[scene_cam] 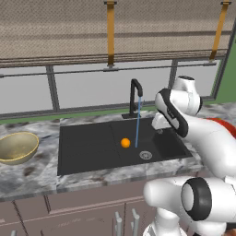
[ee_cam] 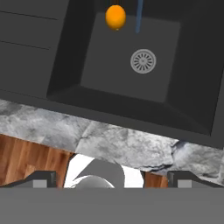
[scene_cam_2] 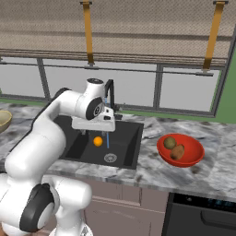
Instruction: Pick the potatos from the sink and place them in one bowl. Place the orange in the other bowl. Then turn off the sink faucet.
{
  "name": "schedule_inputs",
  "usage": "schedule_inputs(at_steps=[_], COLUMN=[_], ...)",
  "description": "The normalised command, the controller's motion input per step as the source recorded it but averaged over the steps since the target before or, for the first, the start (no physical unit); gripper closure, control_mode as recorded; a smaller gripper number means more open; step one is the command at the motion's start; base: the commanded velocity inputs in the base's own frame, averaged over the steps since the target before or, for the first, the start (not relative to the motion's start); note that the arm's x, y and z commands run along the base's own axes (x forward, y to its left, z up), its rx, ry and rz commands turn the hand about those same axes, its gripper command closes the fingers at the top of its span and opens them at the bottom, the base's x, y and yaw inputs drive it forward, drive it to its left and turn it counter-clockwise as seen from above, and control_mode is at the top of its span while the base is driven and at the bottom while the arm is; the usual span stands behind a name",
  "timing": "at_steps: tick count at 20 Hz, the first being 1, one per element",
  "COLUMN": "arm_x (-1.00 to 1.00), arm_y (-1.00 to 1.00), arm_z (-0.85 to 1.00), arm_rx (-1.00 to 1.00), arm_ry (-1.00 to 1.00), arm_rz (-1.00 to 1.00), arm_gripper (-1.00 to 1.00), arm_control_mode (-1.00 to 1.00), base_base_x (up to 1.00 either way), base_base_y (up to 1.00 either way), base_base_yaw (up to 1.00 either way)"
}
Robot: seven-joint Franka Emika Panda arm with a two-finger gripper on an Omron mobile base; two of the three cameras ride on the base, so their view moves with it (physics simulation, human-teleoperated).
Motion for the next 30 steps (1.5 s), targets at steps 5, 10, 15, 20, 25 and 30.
schedule_inputs(at_steps=[5,10,15,20,25,30], arm_x=[0.0,0.05,0.17,0.26,0.4,0.32], arm_y=[0.82,0.5,0.29,0.04,0.0,-0.03], arm_z=[-0.27,-0.31,-0.23,-0.15,-0.06,0.0], arm_rx=[0.03,0.05,0.03,0.0,0.02,0.03], arm_ry=[-0.06,-0.05,-0.01,0.0,0.0,0.0], arm_rz=[0.0,-0.01,-0.04,-0.07,-0.03,-0.01], arm_gripper=[-1.0,-1.0,-1.0,-1.0,-1.0,-1.0], arm_control_mode=[-1.0,-1.0,-1.0,-1.0,-1.0,-1.0], base_base_x=[0.0,0.0,0.0,0.0,0.0,0.0], base_base_y=[0.0,0.0,0.0,0.0,0.0,0.0], base_base_yaw=[0.0,0.0,0.0,0.0,0.0,0.0])
